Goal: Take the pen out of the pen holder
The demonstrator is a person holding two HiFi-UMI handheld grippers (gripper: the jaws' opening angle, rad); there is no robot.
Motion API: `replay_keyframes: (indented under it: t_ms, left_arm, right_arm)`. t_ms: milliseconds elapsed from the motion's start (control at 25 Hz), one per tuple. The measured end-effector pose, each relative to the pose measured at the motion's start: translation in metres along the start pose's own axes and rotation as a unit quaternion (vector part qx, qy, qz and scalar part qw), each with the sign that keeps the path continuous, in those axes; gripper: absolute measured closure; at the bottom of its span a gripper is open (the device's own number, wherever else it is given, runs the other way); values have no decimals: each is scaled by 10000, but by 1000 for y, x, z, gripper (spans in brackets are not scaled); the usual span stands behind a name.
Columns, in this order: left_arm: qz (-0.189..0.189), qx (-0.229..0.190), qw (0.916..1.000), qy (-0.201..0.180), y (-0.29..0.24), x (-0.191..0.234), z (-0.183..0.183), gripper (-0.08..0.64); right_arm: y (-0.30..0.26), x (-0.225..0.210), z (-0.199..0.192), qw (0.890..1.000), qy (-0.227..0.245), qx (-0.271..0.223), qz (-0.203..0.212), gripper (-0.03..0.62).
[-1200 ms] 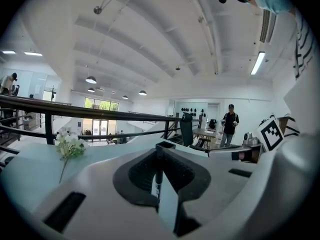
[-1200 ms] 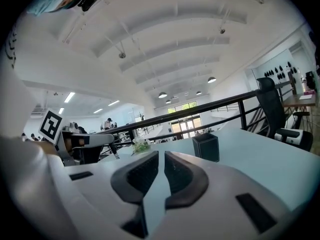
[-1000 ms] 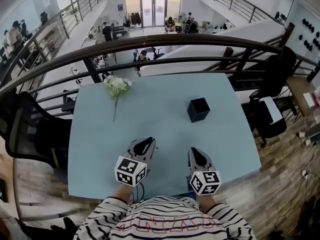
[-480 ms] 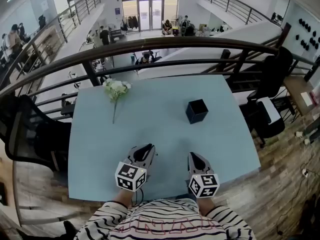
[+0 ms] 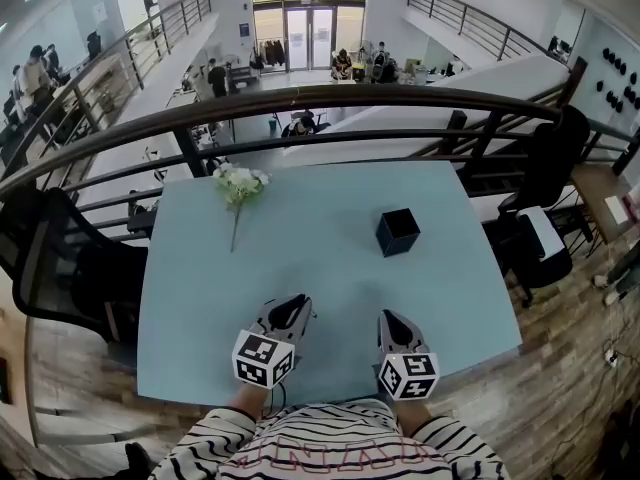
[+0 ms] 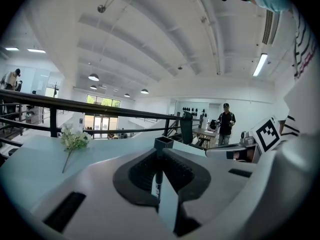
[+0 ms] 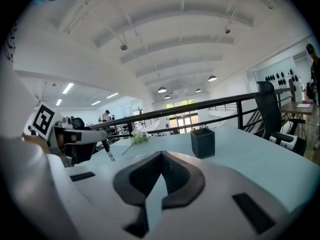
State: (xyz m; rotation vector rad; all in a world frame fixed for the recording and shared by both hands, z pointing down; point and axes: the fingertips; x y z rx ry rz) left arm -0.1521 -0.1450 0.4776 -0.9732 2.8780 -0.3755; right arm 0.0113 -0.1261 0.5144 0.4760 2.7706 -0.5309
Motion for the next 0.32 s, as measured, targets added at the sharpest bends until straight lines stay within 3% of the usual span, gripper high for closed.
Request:
replay_keyframes:
  t_ms: [320]
  left_arm:
    - [45, -28, 10000, 33, -3, 7, -2, 508]
  right_arm:
    - [-8, 3, 2, 10000, 54, 10, 35, 566]
Point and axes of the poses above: the fingertips, and each gripper's own axes: y backward along the fingers, x to its left, z out of its top, and after that the axes turned 8 degrees about -y, right-handed
